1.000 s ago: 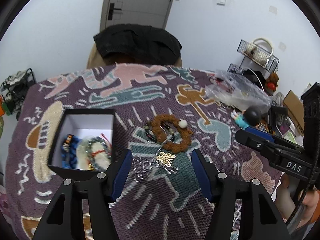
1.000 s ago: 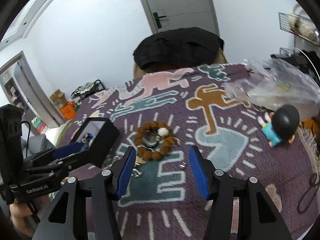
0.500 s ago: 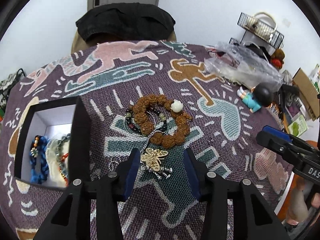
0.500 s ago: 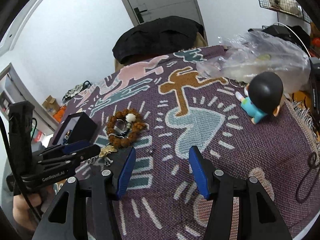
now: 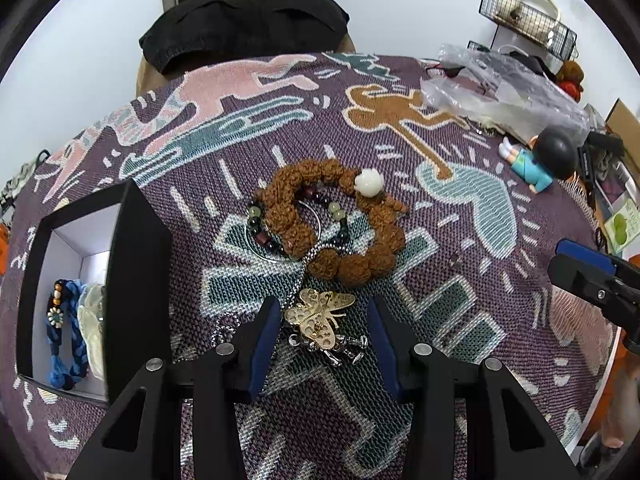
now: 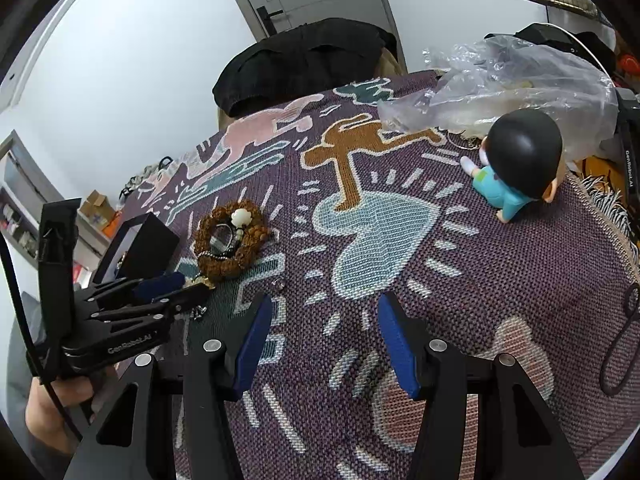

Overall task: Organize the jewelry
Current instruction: 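Grasp the gold butterfly pendant with the left tool and lift toward the box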

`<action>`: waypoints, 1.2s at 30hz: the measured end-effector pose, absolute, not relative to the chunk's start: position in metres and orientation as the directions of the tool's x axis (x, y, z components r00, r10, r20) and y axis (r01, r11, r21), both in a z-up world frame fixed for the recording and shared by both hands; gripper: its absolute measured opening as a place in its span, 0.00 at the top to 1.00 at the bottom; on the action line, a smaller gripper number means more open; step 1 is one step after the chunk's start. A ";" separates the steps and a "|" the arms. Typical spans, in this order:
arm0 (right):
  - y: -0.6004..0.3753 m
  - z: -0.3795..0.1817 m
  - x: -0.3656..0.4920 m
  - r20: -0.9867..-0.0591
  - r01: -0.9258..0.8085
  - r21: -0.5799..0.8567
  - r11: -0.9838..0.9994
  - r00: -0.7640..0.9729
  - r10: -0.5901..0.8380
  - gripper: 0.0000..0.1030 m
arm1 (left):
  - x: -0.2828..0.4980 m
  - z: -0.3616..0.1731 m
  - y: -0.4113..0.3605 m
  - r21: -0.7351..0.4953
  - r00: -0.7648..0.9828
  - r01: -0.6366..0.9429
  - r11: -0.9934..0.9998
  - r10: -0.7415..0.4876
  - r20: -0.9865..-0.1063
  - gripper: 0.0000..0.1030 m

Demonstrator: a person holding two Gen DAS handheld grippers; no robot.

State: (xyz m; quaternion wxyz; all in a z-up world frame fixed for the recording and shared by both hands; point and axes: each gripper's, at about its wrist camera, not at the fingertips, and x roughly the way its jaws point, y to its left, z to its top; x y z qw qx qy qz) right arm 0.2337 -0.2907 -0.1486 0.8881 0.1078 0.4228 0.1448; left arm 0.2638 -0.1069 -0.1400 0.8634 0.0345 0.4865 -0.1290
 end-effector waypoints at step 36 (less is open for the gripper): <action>-0.220 -0.178 0.289 -0.822 -0.229 0.167 0.959 0.505 0.264 0.88 | 0.227 -0.067 -0.058 -0.111 0.644 0.212 0.971 -0.224 -0.731 0.68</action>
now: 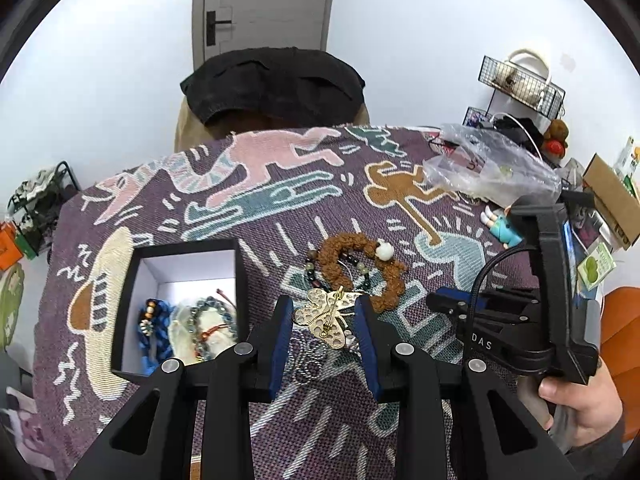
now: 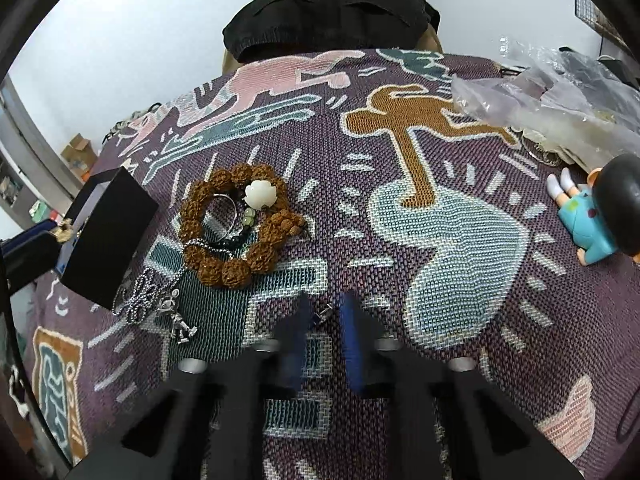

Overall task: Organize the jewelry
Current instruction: 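Grasp the gold butterfly pendant with the left tool and lift toward the box, then lower the pendant into the black box and open the left tool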

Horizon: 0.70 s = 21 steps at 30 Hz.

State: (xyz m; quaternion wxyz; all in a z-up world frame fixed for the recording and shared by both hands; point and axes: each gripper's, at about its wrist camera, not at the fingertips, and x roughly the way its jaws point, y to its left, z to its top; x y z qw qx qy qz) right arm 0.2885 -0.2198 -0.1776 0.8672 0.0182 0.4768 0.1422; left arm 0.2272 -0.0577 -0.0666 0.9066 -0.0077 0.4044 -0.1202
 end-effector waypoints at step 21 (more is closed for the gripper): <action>-0.178 -0.133 0.266 -0.764 -0.339 0.161 0.927 0.552 0.335 0.89 | 0.234 -0.057 0.034 -0.194 0.672 0.050 0.980 -0.176 -0.719 0.67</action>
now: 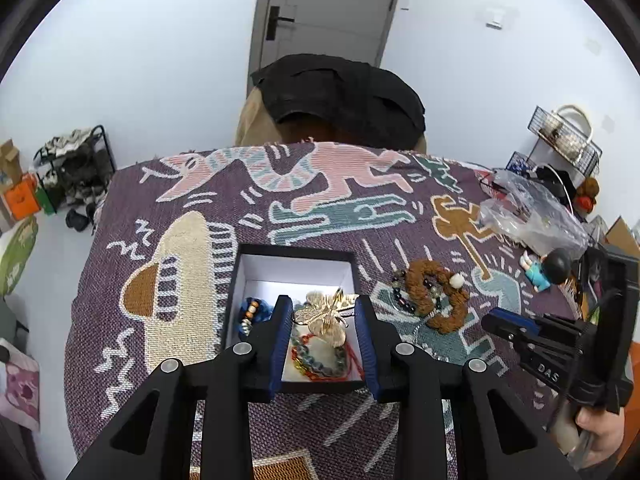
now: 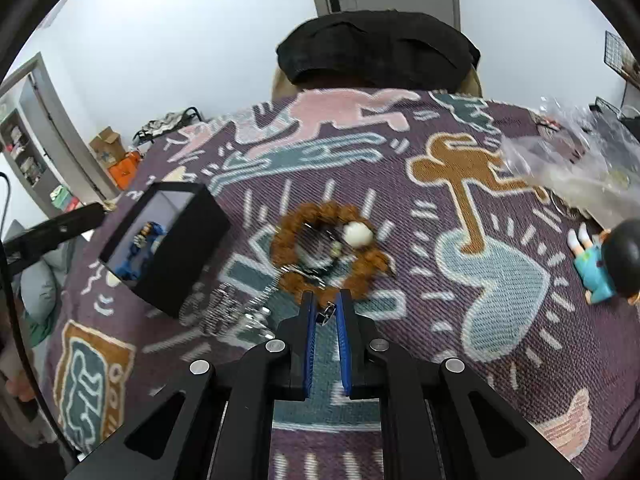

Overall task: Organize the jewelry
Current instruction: 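Lower the pendant into the black box and open the left tool, then move the left tool to the silver chain charm and close on it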

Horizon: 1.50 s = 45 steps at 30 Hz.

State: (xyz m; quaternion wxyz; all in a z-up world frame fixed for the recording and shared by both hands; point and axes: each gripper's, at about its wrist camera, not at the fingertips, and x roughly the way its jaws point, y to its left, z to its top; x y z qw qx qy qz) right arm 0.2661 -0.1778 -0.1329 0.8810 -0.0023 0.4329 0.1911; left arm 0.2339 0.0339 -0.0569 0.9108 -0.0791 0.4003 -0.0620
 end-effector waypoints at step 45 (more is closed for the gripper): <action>-0.147 -0.093 0.271 -0.707 -0.404 0.284 0.870 0.525 0.474 0.34 | 0.203 -0.059 0.044 -0.190 0.691 0.038 0.981 -0.163 -0.704 0.31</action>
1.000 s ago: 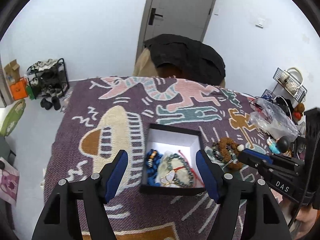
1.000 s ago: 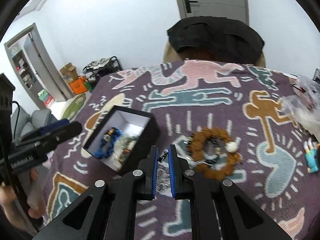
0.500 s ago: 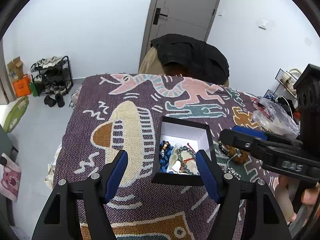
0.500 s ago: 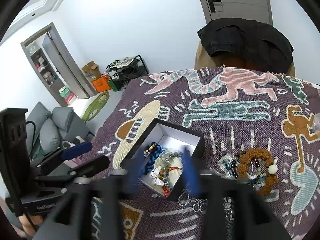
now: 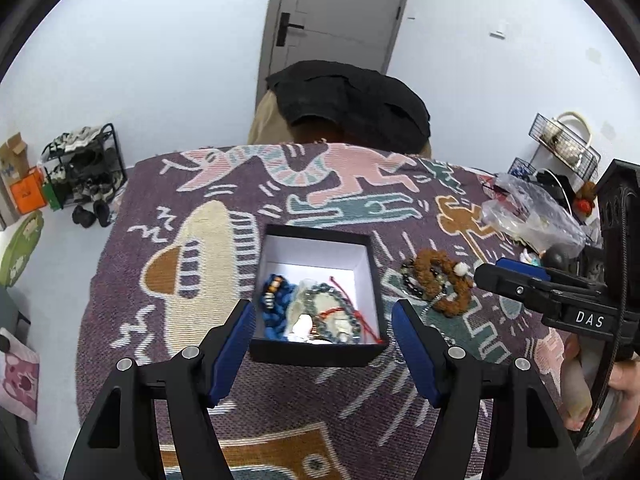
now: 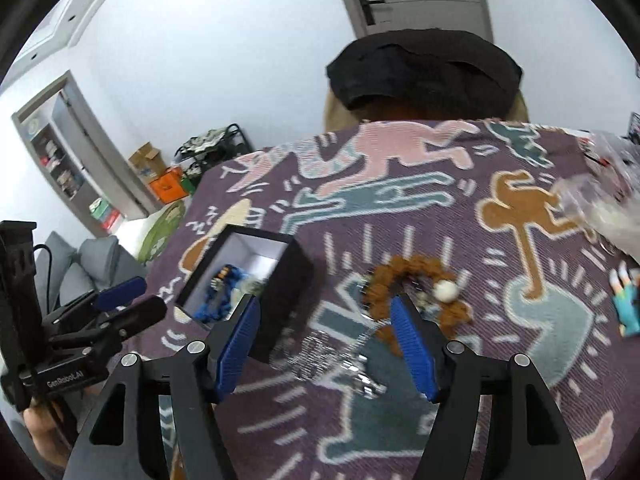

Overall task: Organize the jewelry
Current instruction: 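Move the left tool to the silver chain charm and close on it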

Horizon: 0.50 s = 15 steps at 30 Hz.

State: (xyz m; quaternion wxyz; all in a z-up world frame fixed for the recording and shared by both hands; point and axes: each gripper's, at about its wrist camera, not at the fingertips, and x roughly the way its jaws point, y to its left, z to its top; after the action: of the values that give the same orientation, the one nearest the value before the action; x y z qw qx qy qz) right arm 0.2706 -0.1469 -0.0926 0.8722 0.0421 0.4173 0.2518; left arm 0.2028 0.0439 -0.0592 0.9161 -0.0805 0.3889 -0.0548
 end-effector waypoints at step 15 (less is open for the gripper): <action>-0.219 -0.102 0.250 -0.670 -0.315 0.378 0.871 0.556 0.492 0.34 | 0.205 -0.070 -0.011 -0.195 0.666 0.115 0.974 -0.221 -0.712 0.31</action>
State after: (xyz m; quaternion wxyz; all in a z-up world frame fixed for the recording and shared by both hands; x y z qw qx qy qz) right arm 0.2503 -0.2195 -0.1021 0.8754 0.1080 0.4110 0.2304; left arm 0.2048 -0.0108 -0.0700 0.9103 -0.0668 0.3979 -0.0923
